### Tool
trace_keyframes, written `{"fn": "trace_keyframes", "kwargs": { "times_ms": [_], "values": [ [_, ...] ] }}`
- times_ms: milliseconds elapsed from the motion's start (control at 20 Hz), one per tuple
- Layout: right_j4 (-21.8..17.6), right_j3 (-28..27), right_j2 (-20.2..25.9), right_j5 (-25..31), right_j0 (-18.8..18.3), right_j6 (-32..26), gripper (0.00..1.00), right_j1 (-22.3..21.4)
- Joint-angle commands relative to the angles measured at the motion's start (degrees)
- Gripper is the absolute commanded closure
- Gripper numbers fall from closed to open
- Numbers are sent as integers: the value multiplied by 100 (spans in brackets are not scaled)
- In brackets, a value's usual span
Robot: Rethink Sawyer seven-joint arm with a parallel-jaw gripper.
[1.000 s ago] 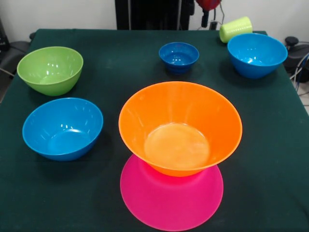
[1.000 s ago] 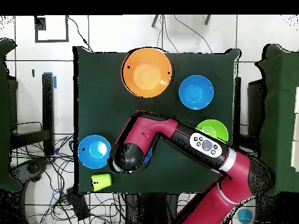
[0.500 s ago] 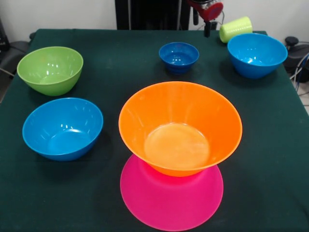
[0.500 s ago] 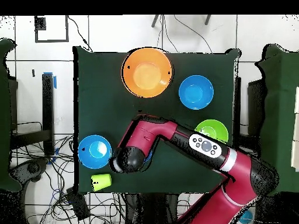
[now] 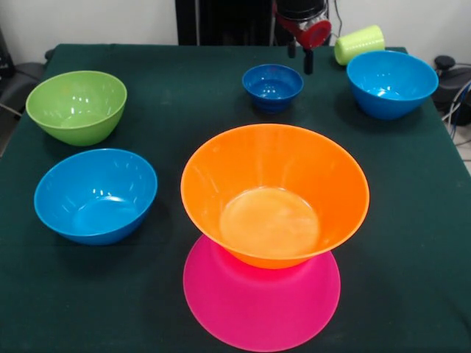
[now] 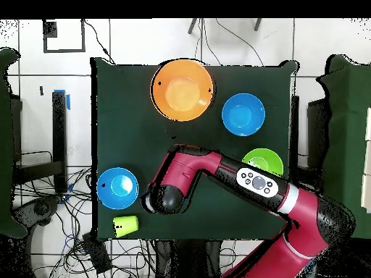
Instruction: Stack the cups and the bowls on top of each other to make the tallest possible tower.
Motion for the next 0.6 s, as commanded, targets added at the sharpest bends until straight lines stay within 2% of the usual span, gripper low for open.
{"fn": "trace_keyframes", "kwargs": {
  "times_ms": [50,350,600],
  "values": [
    [-554,566,-798,-416,121,889,0,-303],
    [-543,669,-906,-659,105,572,0,-579],
    [-691,715,-1045,-928,94,459,0,-774]
  ]
}}
